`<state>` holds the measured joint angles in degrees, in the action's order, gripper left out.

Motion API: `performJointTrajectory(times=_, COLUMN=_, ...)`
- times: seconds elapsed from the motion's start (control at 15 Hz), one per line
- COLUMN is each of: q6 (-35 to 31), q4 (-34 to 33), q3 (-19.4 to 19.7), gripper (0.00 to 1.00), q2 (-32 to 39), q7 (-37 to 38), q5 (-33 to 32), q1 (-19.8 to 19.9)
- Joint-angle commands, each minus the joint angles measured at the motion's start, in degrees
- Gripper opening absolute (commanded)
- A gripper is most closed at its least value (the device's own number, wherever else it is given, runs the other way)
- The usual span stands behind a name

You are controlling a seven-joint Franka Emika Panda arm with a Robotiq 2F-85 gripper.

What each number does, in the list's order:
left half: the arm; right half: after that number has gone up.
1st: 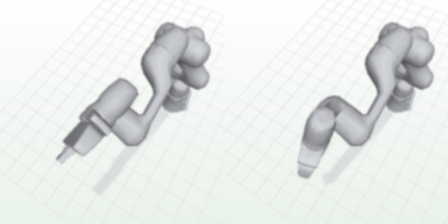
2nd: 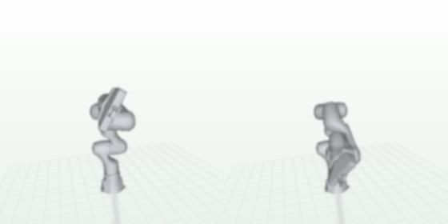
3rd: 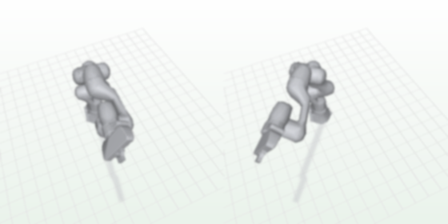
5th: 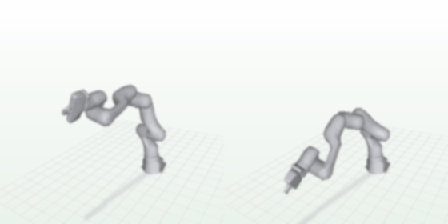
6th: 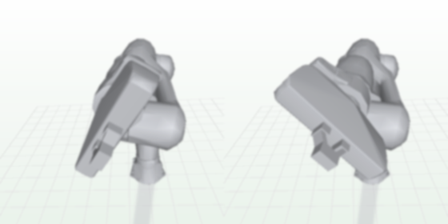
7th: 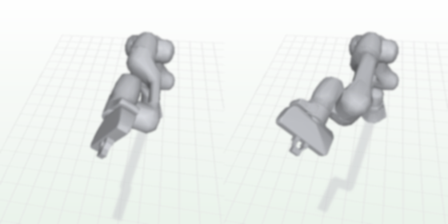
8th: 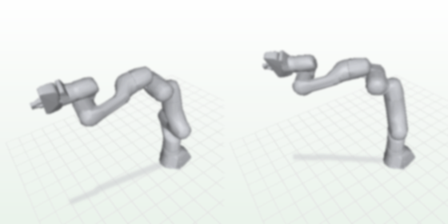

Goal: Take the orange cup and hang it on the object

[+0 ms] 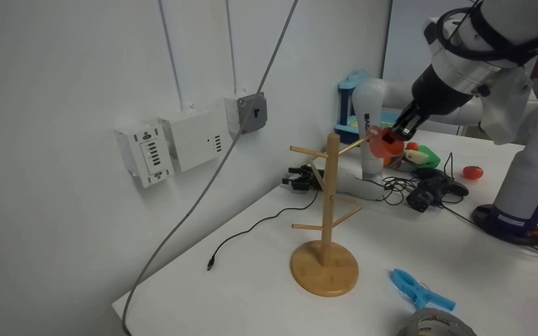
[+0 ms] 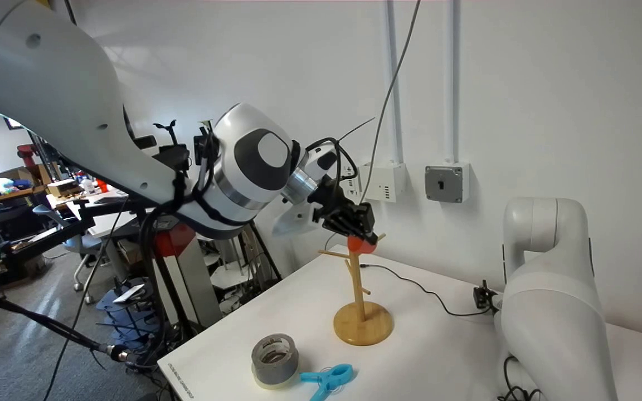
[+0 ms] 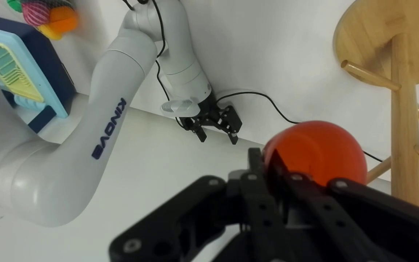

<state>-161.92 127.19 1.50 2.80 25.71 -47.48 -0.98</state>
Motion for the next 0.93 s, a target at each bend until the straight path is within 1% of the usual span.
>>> performJointTrajectory(times=0.0, q6=0.47, q4=0.47, q3=-0.01, gripper=0.02, q2=-0.50, q7=0.90, q5=-0.45, q1=-0.11)
performJointTrajectory(times=0.33, q6=-0.14, q4=2.27, q3=0.12, gripper=0.02, q2=-1.92, q7=1.95, q5=-1.54, q1=-0.09)
performJointTrajectory(times=0.87, q6=0.05, q4=3.64, q3=-0.02, gripper=0.02, q2=-4.20, q7=5.80, q5=-5.16, q1=-0.11)
